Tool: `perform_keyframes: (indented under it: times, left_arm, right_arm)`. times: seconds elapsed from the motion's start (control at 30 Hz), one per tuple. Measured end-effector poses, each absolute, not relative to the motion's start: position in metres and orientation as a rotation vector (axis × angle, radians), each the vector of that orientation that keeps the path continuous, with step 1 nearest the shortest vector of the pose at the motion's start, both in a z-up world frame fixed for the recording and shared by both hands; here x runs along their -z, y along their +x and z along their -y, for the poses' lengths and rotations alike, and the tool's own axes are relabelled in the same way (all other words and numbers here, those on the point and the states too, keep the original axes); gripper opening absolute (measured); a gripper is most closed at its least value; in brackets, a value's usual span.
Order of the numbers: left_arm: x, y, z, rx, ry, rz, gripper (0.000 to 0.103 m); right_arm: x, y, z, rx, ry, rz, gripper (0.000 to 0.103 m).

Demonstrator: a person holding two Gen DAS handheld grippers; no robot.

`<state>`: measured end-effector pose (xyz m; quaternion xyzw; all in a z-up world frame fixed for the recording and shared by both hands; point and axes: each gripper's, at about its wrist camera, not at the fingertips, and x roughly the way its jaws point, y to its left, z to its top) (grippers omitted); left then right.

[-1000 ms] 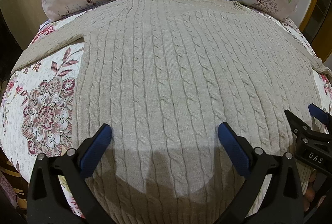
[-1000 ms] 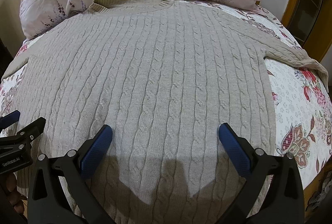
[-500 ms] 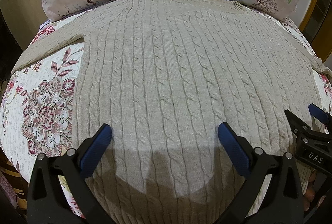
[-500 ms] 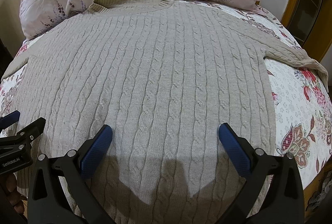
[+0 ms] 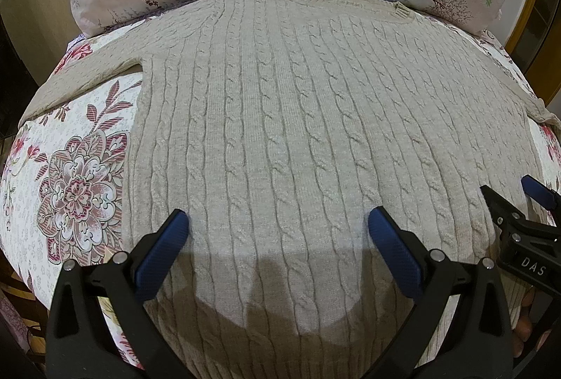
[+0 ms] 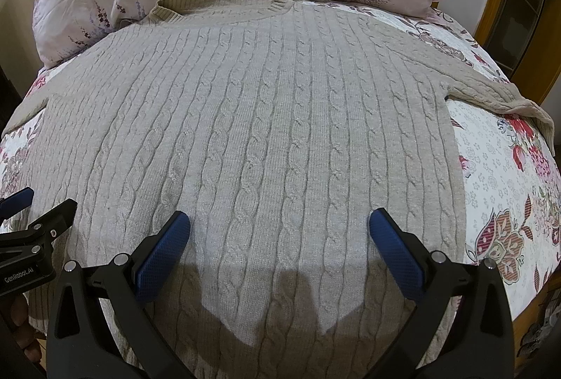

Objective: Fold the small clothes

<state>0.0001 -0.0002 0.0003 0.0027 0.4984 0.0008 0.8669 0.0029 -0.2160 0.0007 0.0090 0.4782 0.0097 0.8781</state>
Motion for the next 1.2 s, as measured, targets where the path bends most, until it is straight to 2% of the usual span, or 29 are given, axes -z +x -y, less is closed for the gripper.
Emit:
perform_keyframes:
  times: [0.7,0.93,1.03,1.1,1.17,1.2]
  left_arm:
    - [0.001,-0.001,-0.001,0.002,0.007,-1.05,0.101]
    - [-0.001,0.001,0.001,0.025,0.015,-1.07,0.101]
    - [-0.007,0.003,-0.011,0.042,-0.054,-1.081,0.101]
    - [-0.012,0.004,-0.022,0.033,-0.123,-1.065,0.101]
    - [-0.016,0.006,-0.039,-0.007,-0.187,-1.041,0.101]
    - [-0.017,0.008,-0.046,-0.025,-0.206,-1.032,0.101]
  right_arm:
    - [-0.004,0.001,0.216,-0.033,0.01,-0.969,0.102]
    - [-0.008,0.014,0.225,-0.135,-0.028,-1.056,0.102]
    - [-0.028,0.027,0.286,-0.049,0.109,-0.982,0.102]
    - [-0.045,0.045,0.366,0.108,0.276,-0.915,0.102]
    - [-0.049,0.055,0.443,0.243,0.475,-0.876,0.084]
    - [-0.047,0.058,0.486,0.305,0.606,-0.855,0.083]
